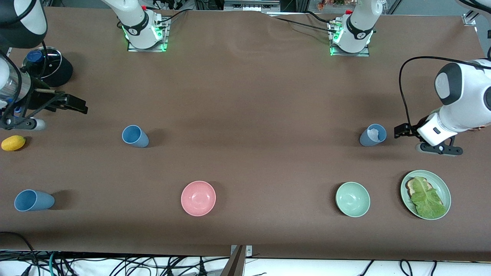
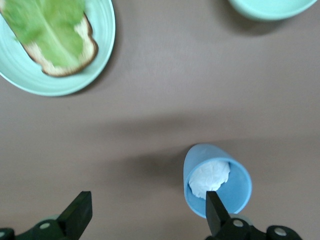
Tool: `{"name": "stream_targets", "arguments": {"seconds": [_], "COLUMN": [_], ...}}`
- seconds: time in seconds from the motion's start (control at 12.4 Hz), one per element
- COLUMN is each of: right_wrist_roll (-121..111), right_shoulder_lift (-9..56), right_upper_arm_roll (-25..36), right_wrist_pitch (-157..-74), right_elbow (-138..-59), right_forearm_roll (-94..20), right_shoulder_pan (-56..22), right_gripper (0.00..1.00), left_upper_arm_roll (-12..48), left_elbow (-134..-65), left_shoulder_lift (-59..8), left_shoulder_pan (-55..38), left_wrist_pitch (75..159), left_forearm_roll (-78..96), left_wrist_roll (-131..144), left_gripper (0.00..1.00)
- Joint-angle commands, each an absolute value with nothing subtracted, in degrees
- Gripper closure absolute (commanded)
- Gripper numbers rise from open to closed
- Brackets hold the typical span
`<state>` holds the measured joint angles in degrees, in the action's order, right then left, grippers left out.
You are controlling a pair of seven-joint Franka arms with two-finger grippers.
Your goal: Stack blue cups with both arms
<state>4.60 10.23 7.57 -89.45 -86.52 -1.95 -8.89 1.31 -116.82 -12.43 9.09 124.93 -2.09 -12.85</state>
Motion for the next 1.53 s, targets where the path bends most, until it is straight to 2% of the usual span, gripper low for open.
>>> {"name": "stream_targets", "arguments": {"seconds": [0.0, 0.64, 0.88, 0.96, 1.05, 1.13, 1.45], "right_wrist_roll": [3.51, -3.52, -3.52, -3.52, -3.52, -3.43, -3.34], "right_shoulder_lift": [11.42, 14.94, 15.64, 15.56, 15.47, 15.64, 20.81], "right_upper_arm_roll": [7.56, 7.73, 7.73, 7.65, 7.47, 7.3, 6.6], "right_wrist_pitch": [-89.03, -89.03, -90.87, -94.36, -97.79, -100.26, -110.01], "right_elbow": [-86.83, -86.83, -90.07, -92.96, -95.77, -97.71, -100.2], "right_forearm_roll": [-1.67, -1.76, -1.84, -1.93, -1.93, -2.02, -2.72], "right_shoulder_pan": [-8.79, -6.42, -6.33, -6.33, -6.42, -6.76, -7.91], "right_gripper": [0.0, 0.0, 0.0, 0.0, 0.0, 0.0, 0.0], "left_upper_arm_roll": [2.11, 2.46, 2.55, 2.55, 2.55, 2.55, 2.72], "left_elbow": [-122.69, -122.87, -122.78, -122.35, -122.26, -121.73, -119.9], "left_shoulder_lift": [-9.58, -14.93, -16.26, -16.96, -17.14, -17.4, -17.93], "left_shoulder_pan": [9.67, 8.88, 8.7, 8.7, 8.7, 8.79, 7.83], "left_wrist_pitch": [127.35, 127.71, 127.62, 127.53, 127.53, 127.44, 126.83], "left_forearm_roll": [-3.52, -0.01, 0.44, 0.53, 0.53, 0.53, 5.25], "left_wrist_roll": [-13.54, -12.57, -12.57, -12.66, -12.83, -12.92, -11.78], "left_gripper": [0.0, 0.0, 0.01, 0.23, 0.68, 1.0, 1.0]}}
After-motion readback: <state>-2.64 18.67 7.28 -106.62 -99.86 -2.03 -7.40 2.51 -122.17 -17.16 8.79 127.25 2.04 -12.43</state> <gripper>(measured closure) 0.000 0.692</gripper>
